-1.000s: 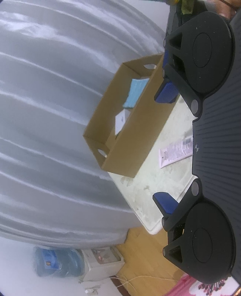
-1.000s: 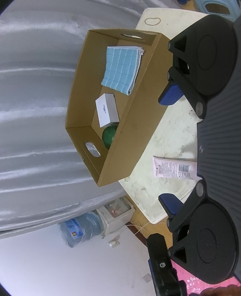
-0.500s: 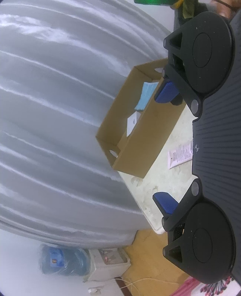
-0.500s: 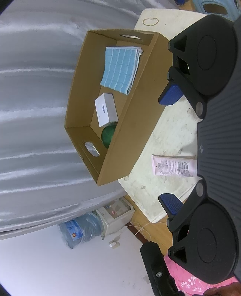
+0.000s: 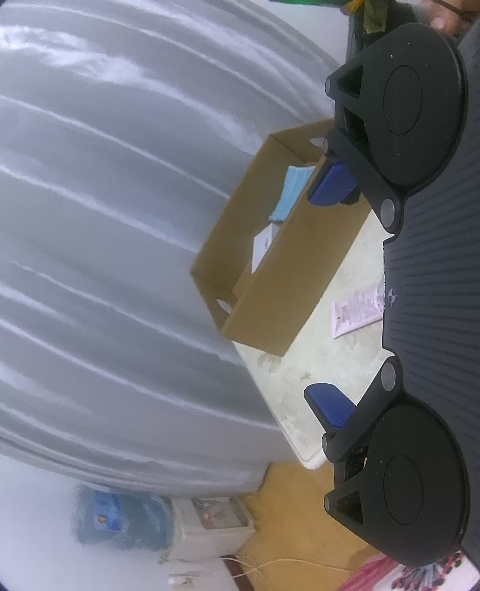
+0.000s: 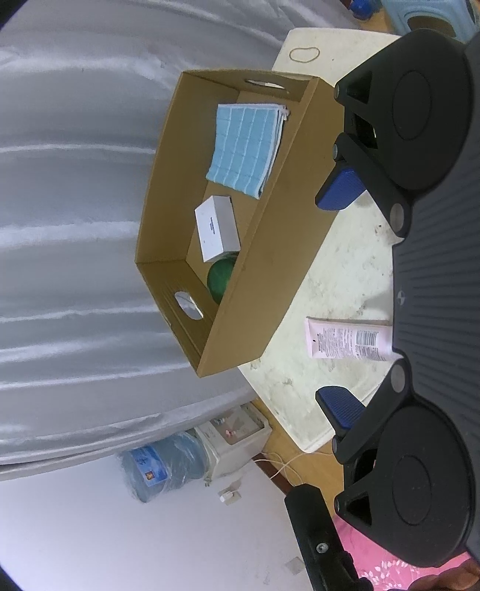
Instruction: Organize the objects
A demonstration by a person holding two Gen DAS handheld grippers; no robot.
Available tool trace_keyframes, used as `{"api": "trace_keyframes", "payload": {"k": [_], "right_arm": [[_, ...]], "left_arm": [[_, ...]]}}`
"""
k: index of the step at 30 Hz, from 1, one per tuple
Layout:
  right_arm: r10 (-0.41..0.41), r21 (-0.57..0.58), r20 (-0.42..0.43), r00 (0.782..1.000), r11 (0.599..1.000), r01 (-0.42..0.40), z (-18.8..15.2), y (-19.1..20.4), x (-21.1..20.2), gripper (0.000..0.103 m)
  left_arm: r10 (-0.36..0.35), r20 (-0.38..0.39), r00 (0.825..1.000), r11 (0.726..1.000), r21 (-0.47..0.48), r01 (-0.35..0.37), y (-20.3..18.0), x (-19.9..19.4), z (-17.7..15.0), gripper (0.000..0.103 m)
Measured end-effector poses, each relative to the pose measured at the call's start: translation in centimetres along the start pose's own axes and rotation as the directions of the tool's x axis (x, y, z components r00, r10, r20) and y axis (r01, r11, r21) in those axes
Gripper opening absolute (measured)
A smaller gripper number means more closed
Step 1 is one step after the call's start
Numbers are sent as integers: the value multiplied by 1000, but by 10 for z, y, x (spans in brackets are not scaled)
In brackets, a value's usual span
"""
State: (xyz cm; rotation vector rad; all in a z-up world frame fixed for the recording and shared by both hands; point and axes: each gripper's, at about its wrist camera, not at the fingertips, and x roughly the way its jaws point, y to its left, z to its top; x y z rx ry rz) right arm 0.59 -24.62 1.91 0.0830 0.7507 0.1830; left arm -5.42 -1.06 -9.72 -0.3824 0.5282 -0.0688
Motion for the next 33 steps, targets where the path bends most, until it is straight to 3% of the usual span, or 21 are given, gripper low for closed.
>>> {"api": "trace_keyframes", "payload": {"k": [10, 19, 33], "right_arm": [[-27, -16, 5, 1000, 999, 27, -2, 4, 1, 103], [-96, -69, 61, 993, 993, 100, -3, 10, -7, 103], [-122, -147, 109, 987, 979, 137, -2, 18, -11, 103]], "left_arm": [[-29, -33, 999, 997, -69, 27, 8, 0, -3, 103], [0, -19, 1000, 993, -118, -2, 13, -3, -2, 103], [-2, 11, 1000, 1000, -15, 2, 2, -8, 1, 103]]}}
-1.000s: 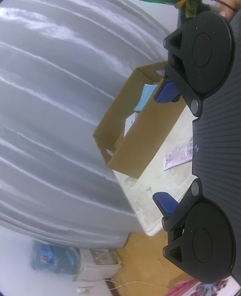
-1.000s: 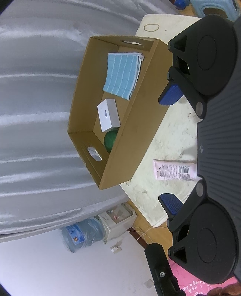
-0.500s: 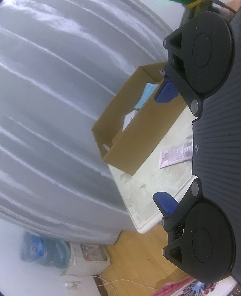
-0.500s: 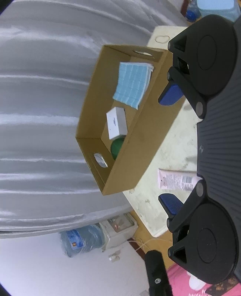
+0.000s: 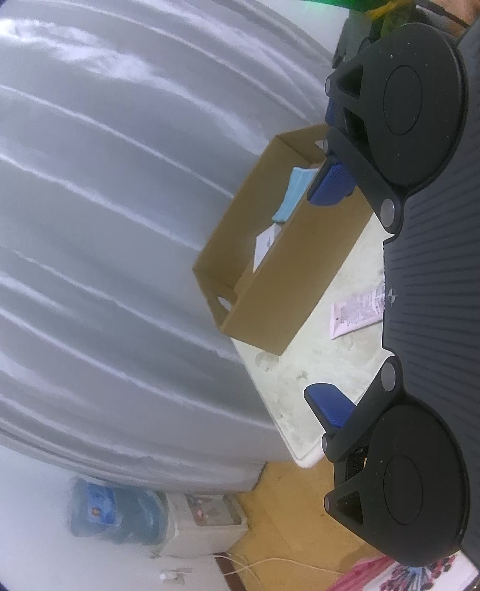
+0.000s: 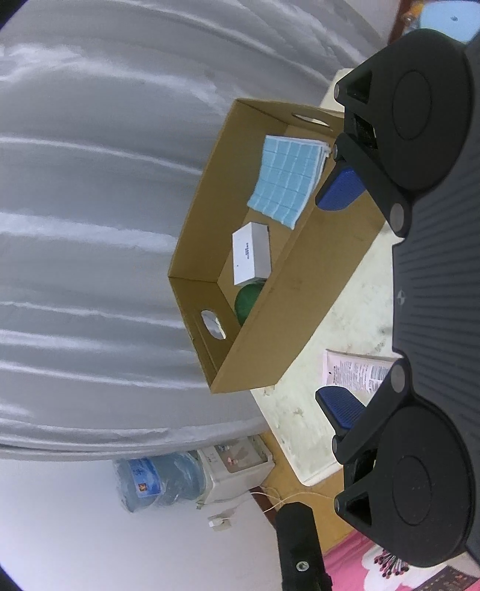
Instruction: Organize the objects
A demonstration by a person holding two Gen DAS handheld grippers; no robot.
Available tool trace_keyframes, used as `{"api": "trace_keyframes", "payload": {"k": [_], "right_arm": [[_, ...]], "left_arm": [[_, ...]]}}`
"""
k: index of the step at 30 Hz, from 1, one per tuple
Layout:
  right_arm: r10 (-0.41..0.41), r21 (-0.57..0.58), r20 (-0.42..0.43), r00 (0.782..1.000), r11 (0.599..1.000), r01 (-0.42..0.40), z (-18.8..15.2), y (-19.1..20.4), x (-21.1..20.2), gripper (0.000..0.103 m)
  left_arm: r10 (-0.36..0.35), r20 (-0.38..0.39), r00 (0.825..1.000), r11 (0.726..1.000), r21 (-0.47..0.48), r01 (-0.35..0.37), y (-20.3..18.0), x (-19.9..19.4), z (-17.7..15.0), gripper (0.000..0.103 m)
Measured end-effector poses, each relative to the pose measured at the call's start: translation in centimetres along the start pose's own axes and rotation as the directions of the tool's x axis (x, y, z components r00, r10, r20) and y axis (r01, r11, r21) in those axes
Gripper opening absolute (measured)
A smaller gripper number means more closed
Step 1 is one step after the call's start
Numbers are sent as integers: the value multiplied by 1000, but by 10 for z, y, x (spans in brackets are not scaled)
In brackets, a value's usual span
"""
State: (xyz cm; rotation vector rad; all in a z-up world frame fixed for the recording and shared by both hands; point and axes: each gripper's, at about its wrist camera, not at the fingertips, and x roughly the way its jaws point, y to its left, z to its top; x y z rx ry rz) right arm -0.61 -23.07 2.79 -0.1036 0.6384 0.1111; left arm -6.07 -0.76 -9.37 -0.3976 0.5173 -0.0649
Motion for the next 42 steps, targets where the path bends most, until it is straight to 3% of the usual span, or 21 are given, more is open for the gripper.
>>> {"api": "trace_keyframes", "payload": {"k": [6, 22, 28, 32, 39, 42], "right_arm": [[1, -24, 12, 1000, 1000, -1, 1, 0, -1, 103], [139, 107, -9, 990, 985, -137, -3, -26, 10, 103], [235, 192, -32, 971, 955, -225, -5, -35, 25, 103], [281, 252, -53, 958, 932, -260, -5, -40, 39, 103], [399, 396, -109, 910, 857, -329, -9, -49, 76, 103], [426, 405, -143, 893, 849, -340, -13, -43, 96, 101]], "left_arm": [[-16, -14, 1000, 1000, 1, 16, -1, 1, 1, 103], [-64, -33, 997, 998, -10, 64, 3, 7, -2, 103], [-62, -85, 994, 998, -32, 59, 10, 20, -3, 103], [-99, -114, 989, 993, -74, 91, 17, 32, -3, 103], [-116, -208, 971, 993, -53, 108, 20, 64, -4, 101], [-106, -258, 960, 994, -28, 102, 20, 79, -7, 97]]}}
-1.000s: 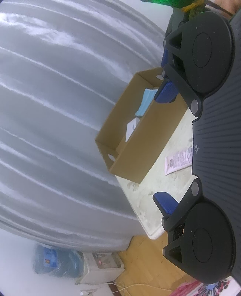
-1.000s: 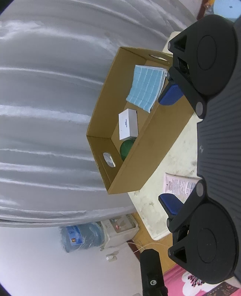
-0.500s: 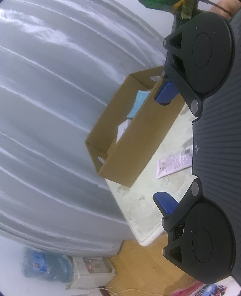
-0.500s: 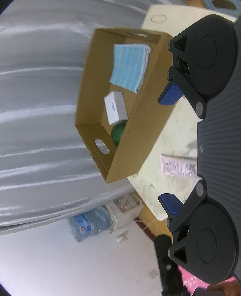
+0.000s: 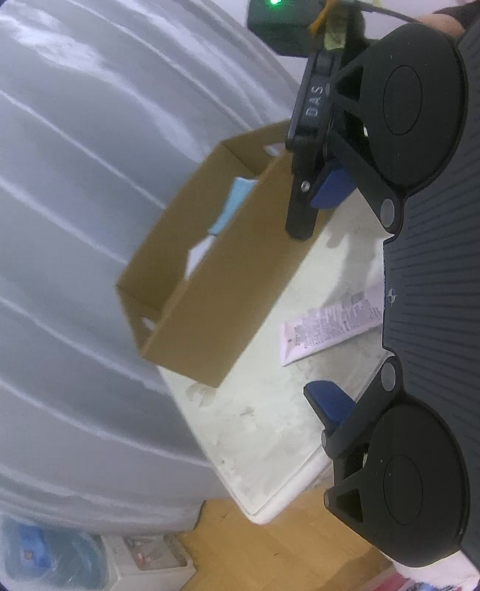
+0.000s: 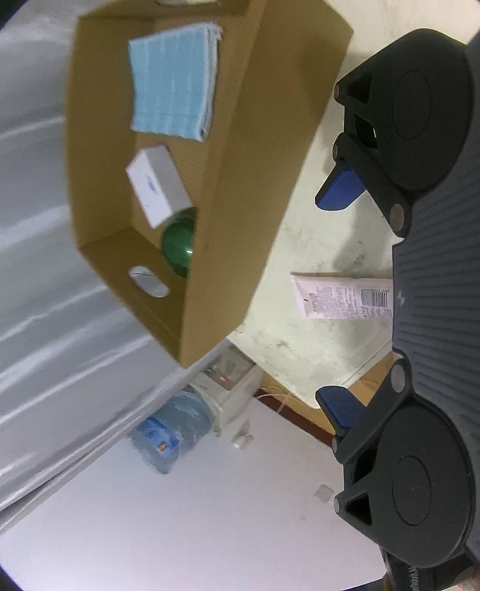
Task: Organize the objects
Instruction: 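Close the right gripper on the cream tube, then lift the cream tube with the right gripper toward the cardboard box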
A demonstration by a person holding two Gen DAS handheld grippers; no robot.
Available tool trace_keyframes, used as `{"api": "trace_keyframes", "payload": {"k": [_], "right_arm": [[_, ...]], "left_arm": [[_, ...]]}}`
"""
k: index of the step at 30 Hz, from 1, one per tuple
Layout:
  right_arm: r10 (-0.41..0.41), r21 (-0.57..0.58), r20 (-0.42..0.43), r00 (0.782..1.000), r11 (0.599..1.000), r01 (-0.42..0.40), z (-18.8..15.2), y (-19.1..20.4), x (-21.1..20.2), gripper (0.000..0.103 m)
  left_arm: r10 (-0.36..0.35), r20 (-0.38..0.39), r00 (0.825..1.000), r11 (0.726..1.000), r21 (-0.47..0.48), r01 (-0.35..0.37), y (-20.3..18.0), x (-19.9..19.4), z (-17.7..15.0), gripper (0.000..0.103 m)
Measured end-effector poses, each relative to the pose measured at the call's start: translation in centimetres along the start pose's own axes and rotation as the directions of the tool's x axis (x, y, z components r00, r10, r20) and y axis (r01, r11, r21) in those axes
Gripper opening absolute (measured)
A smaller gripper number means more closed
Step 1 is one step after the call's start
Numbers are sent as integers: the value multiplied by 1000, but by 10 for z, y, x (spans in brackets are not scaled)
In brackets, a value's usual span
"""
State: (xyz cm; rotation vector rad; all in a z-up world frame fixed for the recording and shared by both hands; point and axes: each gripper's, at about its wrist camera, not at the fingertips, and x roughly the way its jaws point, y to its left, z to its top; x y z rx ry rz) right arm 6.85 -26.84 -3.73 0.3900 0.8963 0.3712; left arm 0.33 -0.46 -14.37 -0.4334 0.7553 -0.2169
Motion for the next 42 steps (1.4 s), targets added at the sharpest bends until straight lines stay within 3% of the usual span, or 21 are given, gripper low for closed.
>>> {"api": "trace_keyframes", "payload": {"k": [4, 11, 13, 19, 23, 30, 42], "right_arm": [[9, 19, -52, 999, 1000, -8, -1, -7, 25, 92], [50, 84, -142, 989, 996, -38, -8, -23, 55, 66], [59, 99, -157, 986, 994, -43, -9, -26, 61, 65], [83, 120, -197, 977, 991, -60, -8, -31, 74, 53], [98, 126, -223, 970, 989, -71, -7, -34, 80, 39], [158, 161, -247, 956, 980, -120, -7, -36, 87, 32], [203, 204, -272, 941, 967, -150, -13, -50, 77, 32]], "left_arm": [[12, -70, 997, 1000, 23, -11, 4, 21, 0, 90], [11, -164, 986, 999, 39, -4, 11, 47, -2, 75], [-7, -191, 982, 999, 31, 13, 13, 53, -3, 71], [-54, -236, 970, 998, 17, 60, 11, 65, -8, 68], [-68, -265, 962, 997, 9, 73, 10, 74, -11, 64], [-60, -310, 949, 998, -2, 63, 9, 87, -17, 61], [-63, -326, 943, 998, -13, 62, 3, 88, -25, 60]]}}
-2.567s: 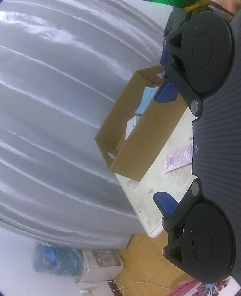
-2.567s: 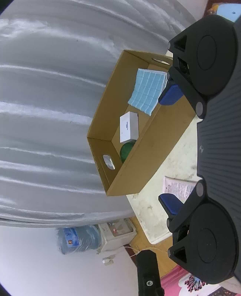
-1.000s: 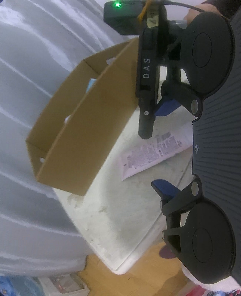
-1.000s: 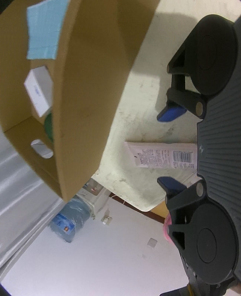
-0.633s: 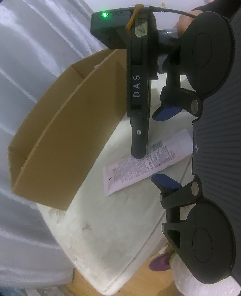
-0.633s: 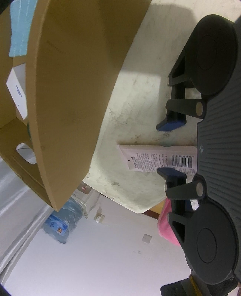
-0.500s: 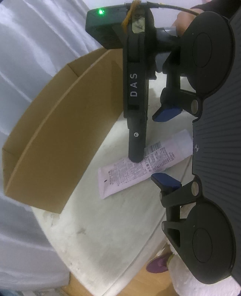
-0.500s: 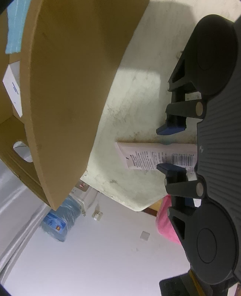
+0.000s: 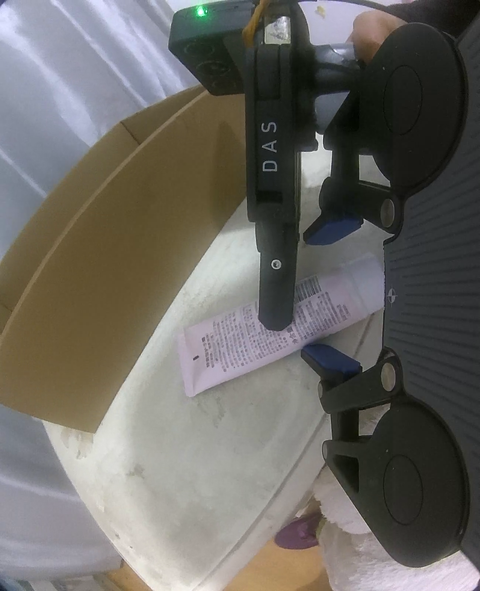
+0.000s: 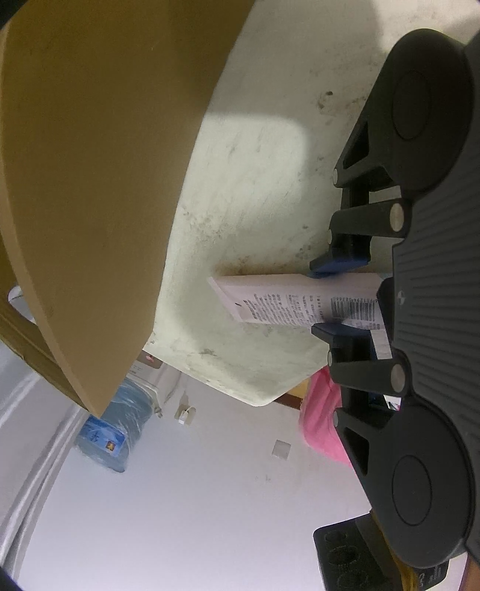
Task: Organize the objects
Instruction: 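Lift the cream tube with the right gripper toward the cardboard box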
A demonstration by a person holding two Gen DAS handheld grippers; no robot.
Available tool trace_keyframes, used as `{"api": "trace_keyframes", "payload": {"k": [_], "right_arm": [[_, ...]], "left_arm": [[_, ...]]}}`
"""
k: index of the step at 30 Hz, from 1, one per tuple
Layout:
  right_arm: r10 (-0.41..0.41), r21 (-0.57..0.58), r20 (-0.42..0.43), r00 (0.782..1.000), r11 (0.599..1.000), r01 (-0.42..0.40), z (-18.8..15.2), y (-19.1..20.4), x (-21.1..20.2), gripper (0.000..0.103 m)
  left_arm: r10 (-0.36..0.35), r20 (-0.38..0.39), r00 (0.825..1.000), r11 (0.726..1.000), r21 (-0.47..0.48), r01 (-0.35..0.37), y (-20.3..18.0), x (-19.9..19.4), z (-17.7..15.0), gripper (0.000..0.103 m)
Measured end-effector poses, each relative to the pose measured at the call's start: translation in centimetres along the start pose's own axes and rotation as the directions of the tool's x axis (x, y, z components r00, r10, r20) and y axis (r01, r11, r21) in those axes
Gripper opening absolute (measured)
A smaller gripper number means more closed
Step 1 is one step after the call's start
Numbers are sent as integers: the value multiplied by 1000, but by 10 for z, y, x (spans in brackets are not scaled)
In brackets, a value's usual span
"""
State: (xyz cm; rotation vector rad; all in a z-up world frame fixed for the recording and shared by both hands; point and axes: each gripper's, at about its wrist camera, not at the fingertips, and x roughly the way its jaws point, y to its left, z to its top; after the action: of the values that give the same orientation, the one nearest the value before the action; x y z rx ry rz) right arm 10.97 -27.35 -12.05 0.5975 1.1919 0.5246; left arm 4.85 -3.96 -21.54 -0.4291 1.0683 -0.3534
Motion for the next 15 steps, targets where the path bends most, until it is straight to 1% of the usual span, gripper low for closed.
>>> {"api": "trace_keyframes", "payload": {"k": [9, 12, 15], "right_arm": [[-11, -28, 16, 1000, 1000, 12, -1, 3, 1, 33], [-15, -31, 0, 1000, 999, 15, 0, 5, 0, 33], [-6, -18, -9, 1000, 1000, 6, 0, 3, -1, 33]], "left_arm": [[-4, 20, 1000, 1000, 8, 4, 0, 4, 0, 61], [2, 19, 1000, 999, 33, -3, -3, 3, -3, 61], [-11, 24, 1000, 999, 34, 10, 0, 1, -5, 61]]}}
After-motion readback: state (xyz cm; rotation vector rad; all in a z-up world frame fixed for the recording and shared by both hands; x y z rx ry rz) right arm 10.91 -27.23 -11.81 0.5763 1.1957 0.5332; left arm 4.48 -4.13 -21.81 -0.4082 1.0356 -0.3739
